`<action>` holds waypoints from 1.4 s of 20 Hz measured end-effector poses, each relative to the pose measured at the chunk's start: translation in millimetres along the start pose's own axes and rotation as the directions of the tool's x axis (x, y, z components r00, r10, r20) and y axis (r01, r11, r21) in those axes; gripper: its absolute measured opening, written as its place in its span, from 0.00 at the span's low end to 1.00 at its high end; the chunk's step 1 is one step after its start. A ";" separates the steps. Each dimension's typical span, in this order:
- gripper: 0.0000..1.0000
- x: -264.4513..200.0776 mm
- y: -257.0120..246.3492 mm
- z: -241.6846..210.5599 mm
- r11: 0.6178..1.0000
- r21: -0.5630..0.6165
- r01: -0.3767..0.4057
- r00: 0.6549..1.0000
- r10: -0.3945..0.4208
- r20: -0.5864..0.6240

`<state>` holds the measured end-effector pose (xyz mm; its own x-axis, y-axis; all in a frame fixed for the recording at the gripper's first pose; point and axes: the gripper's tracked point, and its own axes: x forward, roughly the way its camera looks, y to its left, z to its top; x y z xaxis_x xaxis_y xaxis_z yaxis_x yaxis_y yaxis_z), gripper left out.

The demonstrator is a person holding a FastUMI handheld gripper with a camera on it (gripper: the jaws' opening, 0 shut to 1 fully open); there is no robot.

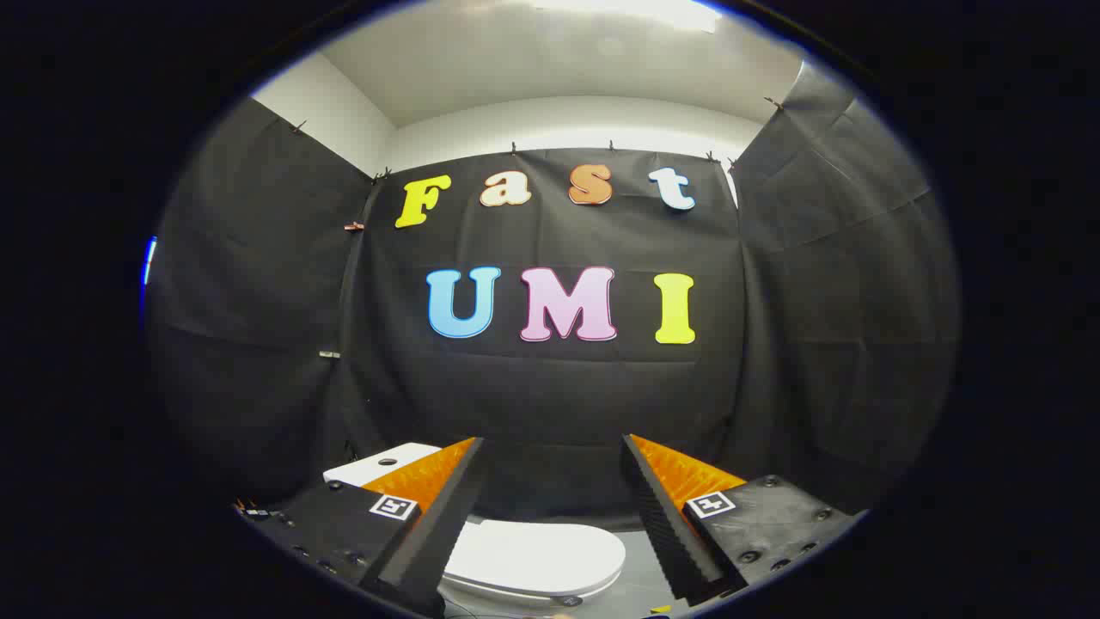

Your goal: Open the toilet lid.

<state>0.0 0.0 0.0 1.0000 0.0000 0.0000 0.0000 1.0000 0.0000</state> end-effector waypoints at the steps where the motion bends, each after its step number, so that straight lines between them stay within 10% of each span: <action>1: 0.98 0.1 -0.2 -1.5 1.000 -0.006 0.002 1.000 -0.002 -0.002; 28: 0.98 5.8 -20.2 -16.6 0.998 0.027 0.060 0.997 -0.059 -0.040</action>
<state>5.8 -20.2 -16.6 0.9975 -0.0588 -0.0404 0.0599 0.9978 0.0270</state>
